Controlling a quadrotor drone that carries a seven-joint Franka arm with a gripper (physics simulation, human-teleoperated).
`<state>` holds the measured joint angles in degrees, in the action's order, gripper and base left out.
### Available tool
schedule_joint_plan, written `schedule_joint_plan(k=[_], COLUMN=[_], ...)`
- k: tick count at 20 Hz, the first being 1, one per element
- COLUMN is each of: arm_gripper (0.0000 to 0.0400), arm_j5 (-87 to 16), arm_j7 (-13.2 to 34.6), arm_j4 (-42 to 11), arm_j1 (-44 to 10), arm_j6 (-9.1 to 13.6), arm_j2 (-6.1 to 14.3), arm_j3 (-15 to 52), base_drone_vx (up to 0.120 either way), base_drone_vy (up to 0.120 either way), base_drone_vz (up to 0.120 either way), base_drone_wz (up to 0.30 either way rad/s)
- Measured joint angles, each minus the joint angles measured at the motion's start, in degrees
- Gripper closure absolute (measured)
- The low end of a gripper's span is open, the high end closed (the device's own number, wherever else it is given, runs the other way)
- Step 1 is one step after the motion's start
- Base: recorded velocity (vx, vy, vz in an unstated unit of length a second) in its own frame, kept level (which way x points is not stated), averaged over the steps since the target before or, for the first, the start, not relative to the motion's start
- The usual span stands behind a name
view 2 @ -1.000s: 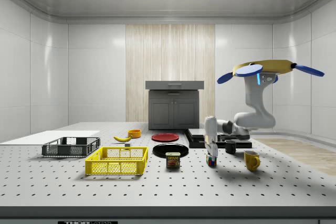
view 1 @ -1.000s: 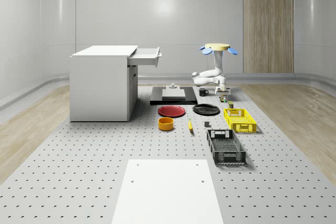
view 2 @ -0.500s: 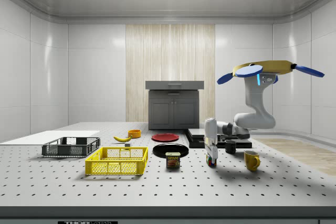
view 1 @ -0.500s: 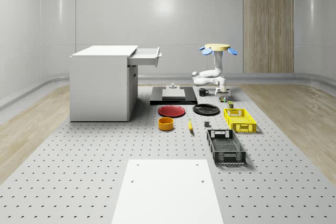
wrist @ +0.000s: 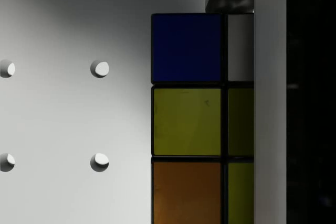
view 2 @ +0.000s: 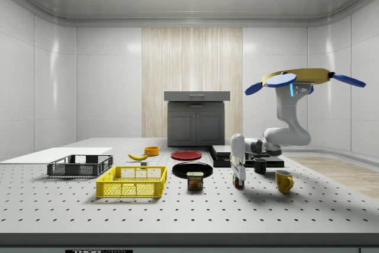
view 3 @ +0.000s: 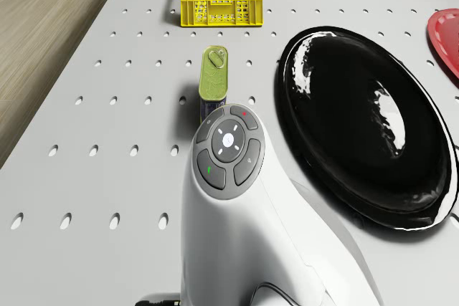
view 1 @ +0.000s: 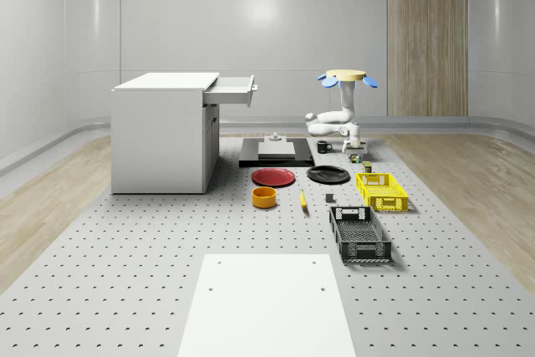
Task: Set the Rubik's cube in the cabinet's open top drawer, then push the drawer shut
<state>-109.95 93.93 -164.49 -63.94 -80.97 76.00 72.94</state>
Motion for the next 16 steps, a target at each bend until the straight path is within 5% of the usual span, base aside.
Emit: schedule_joint_plan(k=[6,16], arm_gripper=[0.0064,0.0074], arm_j5=[0.3,2.9], arm_j7=[0.3,0.9], arm_j4=[0.1,-0.2], arm_j1=[-0.3,-0.9], arm_j6=[-1.0,-1.4], arm_j2=[1.0,2.2], arm_j3=[0.1,2.4], base_drone_vx=[0.0,0.0], base_drone_vy=[0.0,0.0], base_drone_vz=[0.0,0.0], base_drone_wz=[0.0,0.0])
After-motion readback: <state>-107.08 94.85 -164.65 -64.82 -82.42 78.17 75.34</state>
